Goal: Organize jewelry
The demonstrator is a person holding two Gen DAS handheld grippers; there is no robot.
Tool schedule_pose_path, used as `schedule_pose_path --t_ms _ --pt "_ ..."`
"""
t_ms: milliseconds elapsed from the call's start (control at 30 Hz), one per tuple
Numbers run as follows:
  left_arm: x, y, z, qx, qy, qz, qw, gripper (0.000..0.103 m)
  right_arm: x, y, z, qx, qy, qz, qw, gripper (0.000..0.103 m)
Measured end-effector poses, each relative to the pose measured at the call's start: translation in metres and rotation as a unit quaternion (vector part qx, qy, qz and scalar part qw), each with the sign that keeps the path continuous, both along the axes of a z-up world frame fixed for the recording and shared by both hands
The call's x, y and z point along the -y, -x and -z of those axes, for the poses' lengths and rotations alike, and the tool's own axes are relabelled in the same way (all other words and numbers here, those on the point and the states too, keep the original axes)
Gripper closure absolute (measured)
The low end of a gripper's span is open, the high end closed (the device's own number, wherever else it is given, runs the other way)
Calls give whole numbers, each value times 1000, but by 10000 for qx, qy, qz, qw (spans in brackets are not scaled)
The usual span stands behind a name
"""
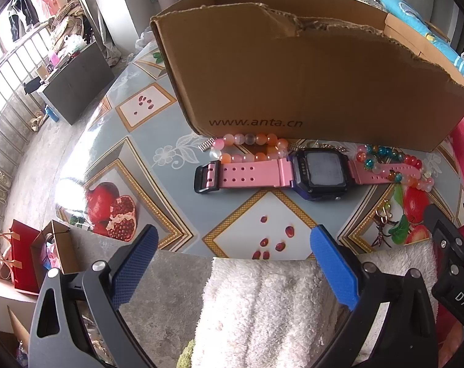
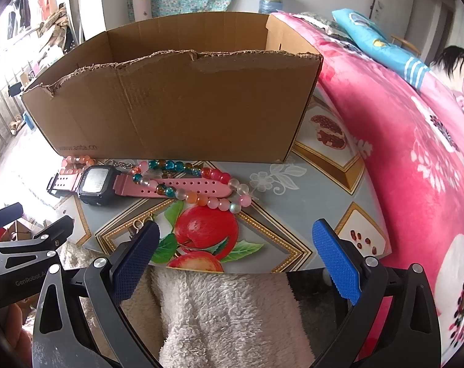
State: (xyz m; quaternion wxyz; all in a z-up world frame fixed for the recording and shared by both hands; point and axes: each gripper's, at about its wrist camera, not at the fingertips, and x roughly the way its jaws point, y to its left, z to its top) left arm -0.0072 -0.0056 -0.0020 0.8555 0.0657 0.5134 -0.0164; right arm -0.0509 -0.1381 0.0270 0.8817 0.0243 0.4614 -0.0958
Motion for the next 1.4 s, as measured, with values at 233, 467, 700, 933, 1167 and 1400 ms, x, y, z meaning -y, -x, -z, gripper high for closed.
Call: schedule_pose_path --t_ms 233,467,700,933,1167,1400 --pt "1 -1 0 -10 -39 -36 10000 6 4 0 -2 87 99 45 9999 7" --pt "-2 -2 1 -16 -77 -92 9999 6 11 -7 -6 209 165 83 9996 7" --pt "-3 -6 5 -51 -119 -96 9999 6 14 -11 -15 510 173 -5 9985 7" --pt "-2 -12 9 -114 -181 -113 9997 6 12 -12 -29 979 227 -261 9946 7" --pt "0 -21 12 -116 -203 -75 9997 6 20 -11 -42 1567 177 -389 9867 7" --pt "-1 -22 4 76 74 190 9998 6 28 -9 -49 2032 215 -630 9769 8"
